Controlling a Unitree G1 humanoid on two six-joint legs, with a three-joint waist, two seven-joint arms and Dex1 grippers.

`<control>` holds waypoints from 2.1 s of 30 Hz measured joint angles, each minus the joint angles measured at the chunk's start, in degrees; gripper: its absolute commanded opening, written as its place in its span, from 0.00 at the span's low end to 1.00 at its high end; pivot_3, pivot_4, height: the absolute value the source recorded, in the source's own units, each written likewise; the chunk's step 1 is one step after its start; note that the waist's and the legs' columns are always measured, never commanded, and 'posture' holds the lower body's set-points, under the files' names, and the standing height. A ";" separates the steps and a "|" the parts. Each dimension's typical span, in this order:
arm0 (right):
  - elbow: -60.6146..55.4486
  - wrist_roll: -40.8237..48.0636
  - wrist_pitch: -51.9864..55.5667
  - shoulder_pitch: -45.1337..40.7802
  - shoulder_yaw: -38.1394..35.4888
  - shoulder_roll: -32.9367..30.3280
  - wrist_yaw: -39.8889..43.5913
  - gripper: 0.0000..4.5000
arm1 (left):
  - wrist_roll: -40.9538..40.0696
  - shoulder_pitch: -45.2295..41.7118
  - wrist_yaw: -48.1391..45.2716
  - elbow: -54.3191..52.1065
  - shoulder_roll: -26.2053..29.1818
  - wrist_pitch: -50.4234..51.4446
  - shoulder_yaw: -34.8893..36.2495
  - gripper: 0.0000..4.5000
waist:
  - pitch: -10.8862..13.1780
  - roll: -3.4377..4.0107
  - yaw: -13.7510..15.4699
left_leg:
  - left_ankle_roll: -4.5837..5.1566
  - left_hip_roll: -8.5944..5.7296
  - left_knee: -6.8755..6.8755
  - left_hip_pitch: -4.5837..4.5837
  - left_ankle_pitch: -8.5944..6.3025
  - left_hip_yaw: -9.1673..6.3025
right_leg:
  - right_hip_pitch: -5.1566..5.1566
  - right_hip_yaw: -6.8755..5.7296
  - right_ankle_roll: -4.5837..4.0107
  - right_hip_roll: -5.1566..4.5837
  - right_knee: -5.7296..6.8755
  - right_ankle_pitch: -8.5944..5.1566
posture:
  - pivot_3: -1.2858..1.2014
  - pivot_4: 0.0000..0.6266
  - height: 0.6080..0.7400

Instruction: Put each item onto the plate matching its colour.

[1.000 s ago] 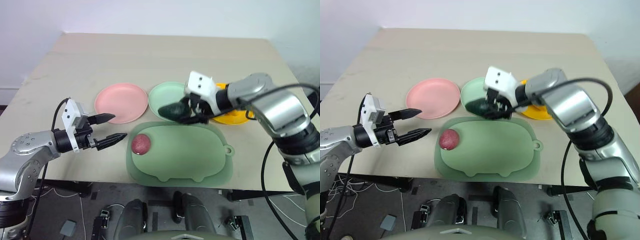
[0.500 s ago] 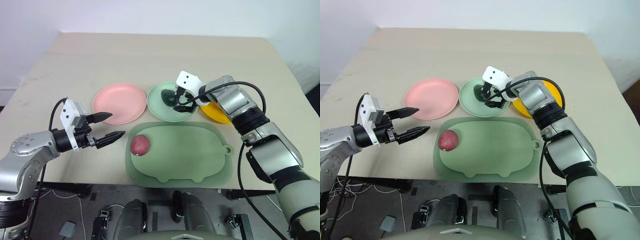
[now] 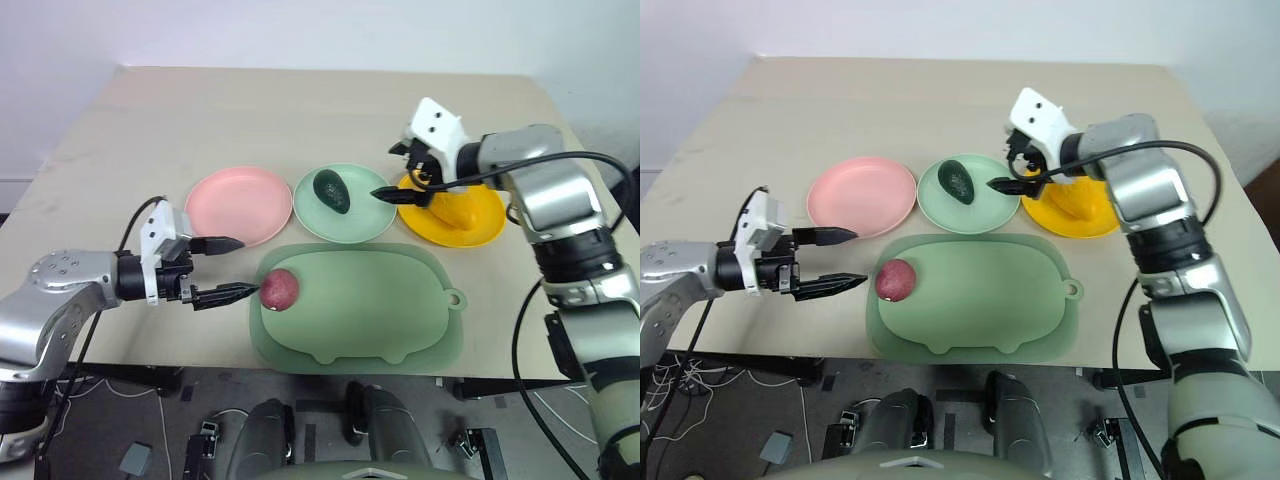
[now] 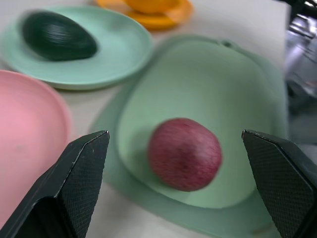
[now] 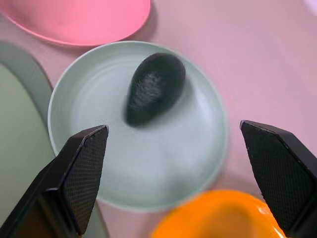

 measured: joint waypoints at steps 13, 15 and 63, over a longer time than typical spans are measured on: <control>-11.58 3.93 7.66 6.83 -3.36 -0.57 -4.64 1.00 | 10.48 -12.89 -10.84 14.03 -4.21 -8.91 -12.32 1.00 | 0.00 -0.01 0.15 | 0.01 -0.02 0.03 -0.05 0.00 0.06 | -0.02 0.01 0.01 -0.01 -0.01 0.01 | 0.52 0.24 1.00; -11.68 3.98 8.32 7.31 -3.37 -0.73 -5.49 1.00 | 11.19 -13.43 -11.94 15.14 -4.71 -9.50 -12.88 1.00 | 0.00 -0.01 0.10 | 0.01 -0.02 0.03 -0.04 0.00 0.06 | -0.02 0.01 0.01 -0.01 -0.01 0.01 | 0.52 0.24 1.00; -33.23 24.54 9.17 25.46 -6.75 -10.43 2.52 1.00 | 24.63 -22.21 11.37 39.30 -11.44 -20.96 -4.60 0.90 | -0.03 -0.07 0.64 | 0.08 -0.02 0.12 0.05 -0.03 -0.10 | 0.16 -0.04 0.02 -0.03 -0.02 0.01 | 0.52 0.24 1.00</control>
